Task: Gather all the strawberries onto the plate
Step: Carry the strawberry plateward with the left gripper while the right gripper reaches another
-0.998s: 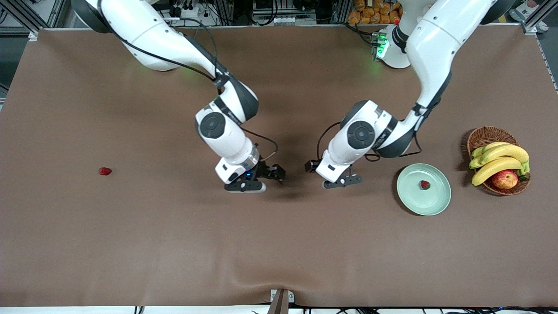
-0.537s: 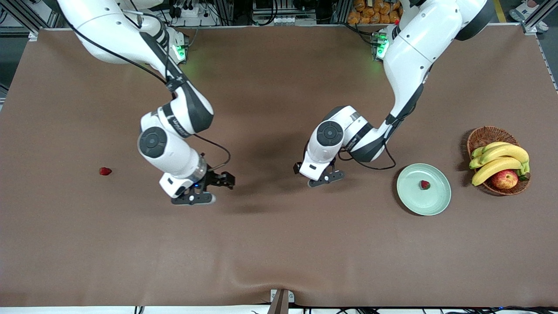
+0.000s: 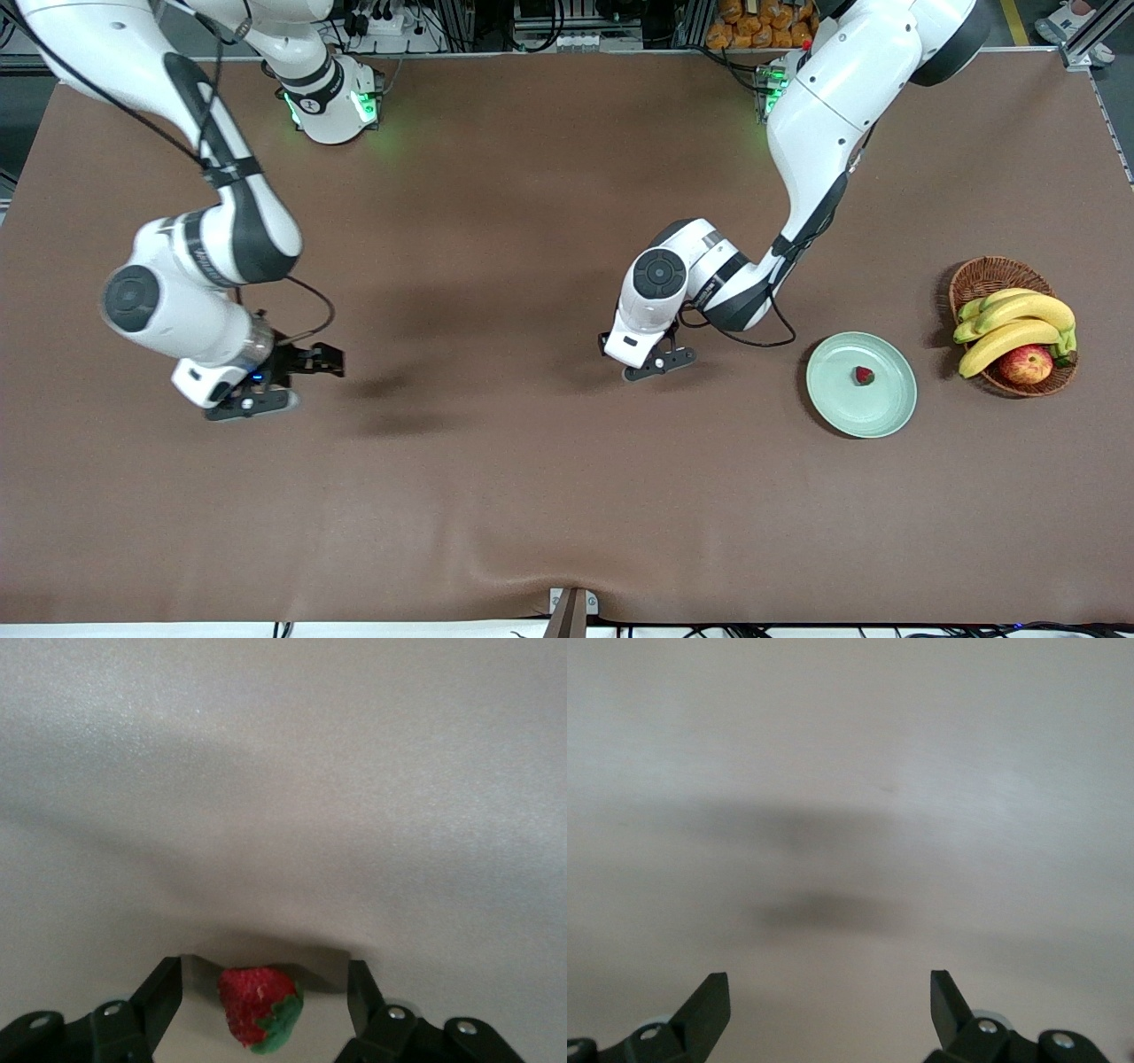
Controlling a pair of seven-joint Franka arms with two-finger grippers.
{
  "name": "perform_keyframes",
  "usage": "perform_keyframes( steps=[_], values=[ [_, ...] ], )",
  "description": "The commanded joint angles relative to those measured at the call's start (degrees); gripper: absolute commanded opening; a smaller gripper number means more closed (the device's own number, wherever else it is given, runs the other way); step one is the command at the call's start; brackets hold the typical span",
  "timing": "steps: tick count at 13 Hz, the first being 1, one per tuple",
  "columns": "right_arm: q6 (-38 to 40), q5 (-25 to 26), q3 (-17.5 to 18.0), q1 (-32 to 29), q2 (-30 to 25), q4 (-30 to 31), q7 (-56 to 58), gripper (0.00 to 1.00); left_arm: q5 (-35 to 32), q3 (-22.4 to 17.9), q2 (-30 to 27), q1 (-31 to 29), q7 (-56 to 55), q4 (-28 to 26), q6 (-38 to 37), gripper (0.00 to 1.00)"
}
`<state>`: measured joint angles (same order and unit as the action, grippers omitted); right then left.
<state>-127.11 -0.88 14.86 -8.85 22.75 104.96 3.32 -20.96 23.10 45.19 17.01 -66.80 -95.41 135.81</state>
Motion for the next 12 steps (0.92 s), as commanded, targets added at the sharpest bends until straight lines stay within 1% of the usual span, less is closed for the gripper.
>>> perform_keyframes(
  steps=[1,2,3,4,7,9,10,12],
  values=[
    [0.7,2.0,1.0,-5.5,-2.0,3.0,1.8,1.00,-1.5,-0.3,0.4,0.4,-1.8,0.8,-0.3,0.34],
    [0.7,4.2,1.1,-7.4,-2.3,3.9,1.7,1.00,-1.5,-0.3,0.3,0.4,-1.8,0.8,-0.3,0.08],
    [0.6,4.9,1.1,-9.1,-2.5,5.0,1.8,1.00,-1.5,-0.3,0.2,0.1,-1.8,0.9,-0.4,0.00],
    [0.6,5.1,1.1,-10.9,-3.0,6.1,1.9,1.00,-1.5,-0.3,0.0,0.0,-1.8,0.9,-0.4,0.00],
    [0.7,9.5,1.1,-16.3,-2.6,7.0,1.9,1.00,-1.6,-0.3,-1.4,-0.7,-1.4,1.2,-0.5,0.00],
    [0.4,12.0,1.1,-18.9,-2.1,7.9,1.9,1.00,-1.6,-0.2,-3.5,-2.6,-1.1,1.2,-1.7,0.00],
    [0.3,13.9,1.1,-19.6,-1.2,8.0,1.9,1.00,-1.6,-0.2,-5.0,-4.0,-0.8,1.2,-2.9,0.00],
    [-1.0,15.8,1.1,-20.9,0.2,8.9,2.1,1.00,-1.5,-0.2,-8.1,-7.5,1.0,0.9,-5.8,0.00]
  ],
)
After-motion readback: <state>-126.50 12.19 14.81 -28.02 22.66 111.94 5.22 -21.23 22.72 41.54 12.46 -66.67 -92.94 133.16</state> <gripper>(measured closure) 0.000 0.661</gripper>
